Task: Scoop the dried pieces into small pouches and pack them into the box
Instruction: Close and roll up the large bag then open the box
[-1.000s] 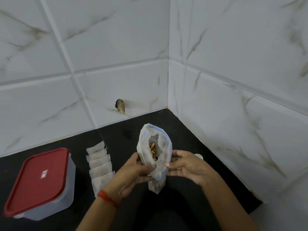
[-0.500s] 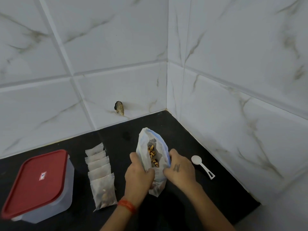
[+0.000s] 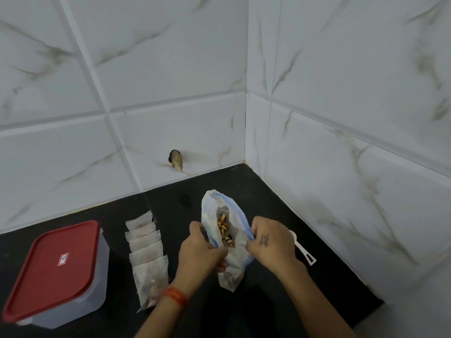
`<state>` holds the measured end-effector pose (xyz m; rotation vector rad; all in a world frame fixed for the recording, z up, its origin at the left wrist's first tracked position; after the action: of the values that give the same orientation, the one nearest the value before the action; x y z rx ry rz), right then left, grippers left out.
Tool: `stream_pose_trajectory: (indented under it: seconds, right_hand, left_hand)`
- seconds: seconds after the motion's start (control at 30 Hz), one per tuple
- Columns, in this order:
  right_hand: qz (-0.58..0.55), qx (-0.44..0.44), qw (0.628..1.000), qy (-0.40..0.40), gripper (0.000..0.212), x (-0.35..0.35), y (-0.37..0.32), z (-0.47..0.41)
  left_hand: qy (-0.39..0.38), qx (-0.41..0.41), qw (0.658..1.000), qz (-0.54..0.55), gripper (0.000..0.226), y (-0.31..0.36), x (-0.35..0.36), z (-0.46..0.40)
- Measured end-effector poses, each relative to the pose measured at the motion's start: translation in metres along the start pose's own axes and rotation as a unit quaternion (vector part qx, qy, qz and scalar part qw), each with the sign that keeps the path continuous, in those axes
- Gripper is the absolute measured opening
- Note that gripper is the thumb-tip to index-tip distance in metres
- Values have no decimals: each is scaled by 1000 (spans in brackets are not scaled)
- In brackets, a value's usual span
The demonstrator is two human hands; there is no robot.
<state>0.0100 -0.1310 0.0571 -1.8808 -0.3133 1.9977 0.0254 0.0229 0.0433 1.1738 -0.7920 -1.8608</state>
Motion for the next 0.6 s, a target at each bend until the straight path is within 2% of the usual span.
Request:
stream_pose_trajectory:
  seconds: [0.07, 0.13, 0.2, 0.3, 0.37, 0.43, 0.47, 0.5, 0.57, 0.6]
  right_hand:
    - [-48, 5, 996, -81, 29, 11, 5, -3]
    - [-185, 26, 974, -131, 43, 14, 15, -6]
    - [-270, 37, 956, -110, 46, 7, 22, -14]
    - [-329, 72, 941, -28, 38, -1, 32, -41]
    - [-368, 89, 925, -21, 30, 1, 29, -56]
    - [-388, 90, 917, -32, 16, 6, 22, -67]
    - [-380, 87, 920, -29, 14, 7, 20, -70]
    - [-342, 76, 936, -13, 13, 6, 20, -73]
    - [-150, 30, 986, 69, 9, -12, 11, -70]
    - [-40, -3, 991, 124, 5, -22, 3, -65]
  left_hand:
    - [-63, -23, 997, -26, 43, -4, 5, -3]
    - [-109, -53, 992, -31, 37, -5, 1, -7]
    - [-89, -57, 992, -65, 39, -2, -13, -13]
    - [-1, -41, 996, -77, 51, 6, -32, -30]
    - [-27, -60, 998, 2, 48, 10, -28, -42]
    - [-59, -63, 994, 66, 34, 15, -20, -50]
    - [-38, -44, 997, 58, 27, 17, -20, -56]
    - [14, -7, 1000, 14, 22, 21, -24, -60]
    - [158, 82, 976, -127, 16, 35, -35, -55]
    - [206, 118, 954, -183, 16, 42, -37, -50]
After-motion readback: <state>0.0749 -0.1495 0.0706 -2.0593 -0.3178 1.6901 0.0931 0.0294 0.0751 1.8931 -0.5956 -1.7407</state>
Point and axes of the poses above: each hand's wrist, its own z-axis away from the middle knuckle, its own x-axis out of the palm, y = z × x, the point moved 7 cm from there along -z, towards the middle knuckle, and after that the axes turned 8 degrees about -x, right-handed, at the moved point
